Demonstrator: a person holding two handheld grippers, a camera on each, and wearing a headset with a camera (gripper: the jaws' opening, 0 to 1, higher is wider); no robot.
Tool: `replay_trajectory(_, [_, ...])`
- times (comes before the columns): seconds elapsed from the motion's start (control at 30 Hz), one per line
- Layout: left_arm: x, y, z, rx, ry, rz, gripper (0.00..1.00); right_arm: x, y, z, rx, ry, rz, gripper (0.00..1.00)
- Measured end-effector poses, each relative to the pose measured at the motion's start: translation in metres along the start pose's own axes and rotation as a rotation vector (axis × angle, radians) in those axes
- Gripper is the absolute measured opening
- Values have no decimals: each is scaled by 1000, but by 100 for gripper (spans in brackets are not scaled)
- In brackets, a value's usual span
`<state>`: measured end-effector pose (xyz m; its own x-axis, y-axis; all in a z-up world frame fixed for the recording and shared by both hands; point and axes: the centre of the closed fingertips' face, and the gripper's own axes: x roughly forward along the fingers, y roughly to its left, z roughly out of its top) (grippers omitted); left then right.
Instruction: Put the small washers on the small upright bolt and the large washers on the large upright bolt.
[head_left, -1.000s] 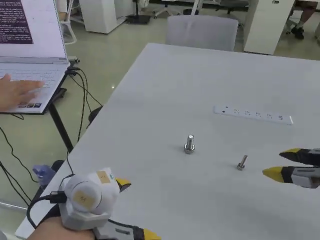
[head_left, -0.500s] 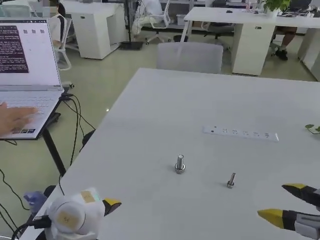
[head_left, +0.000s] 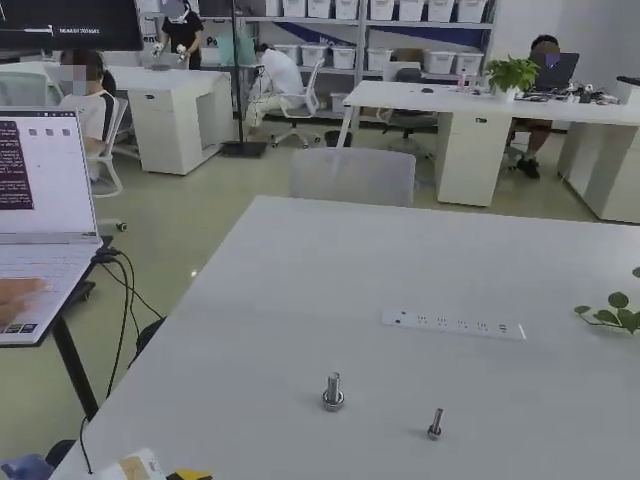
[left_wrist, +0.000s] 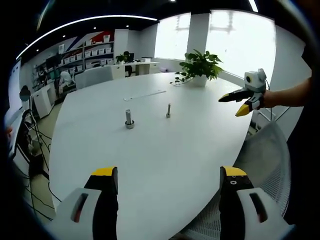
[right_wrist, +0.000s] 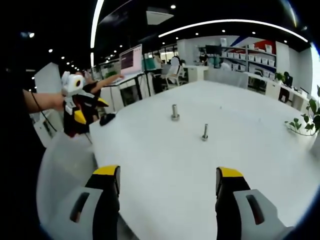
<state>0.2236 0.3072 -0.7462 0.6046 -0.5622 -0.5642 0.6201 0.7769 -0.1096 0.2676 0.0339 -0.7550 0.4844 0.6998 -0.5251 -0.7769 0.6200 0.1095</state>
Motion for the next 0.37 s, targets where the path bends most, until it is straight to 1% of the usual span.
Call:
replay_trajectory(0.13, [0,-1,1,-19,-16,3,84,-2,1,-3,13,-3,-4,80])
replay_trajectory(0.2, [1,-2,0,-17,-14,5,84,-2,2,-5,6,7,-6,80])
replay_trajectory(0.27, [3,-3,0,-19,-12,3,84,-2,5,-5,15,4,0,80])
replay_trajectory(0.37, [3,-5,1,-21,-12,0,84,-2,8,-11,14,14,7,80])
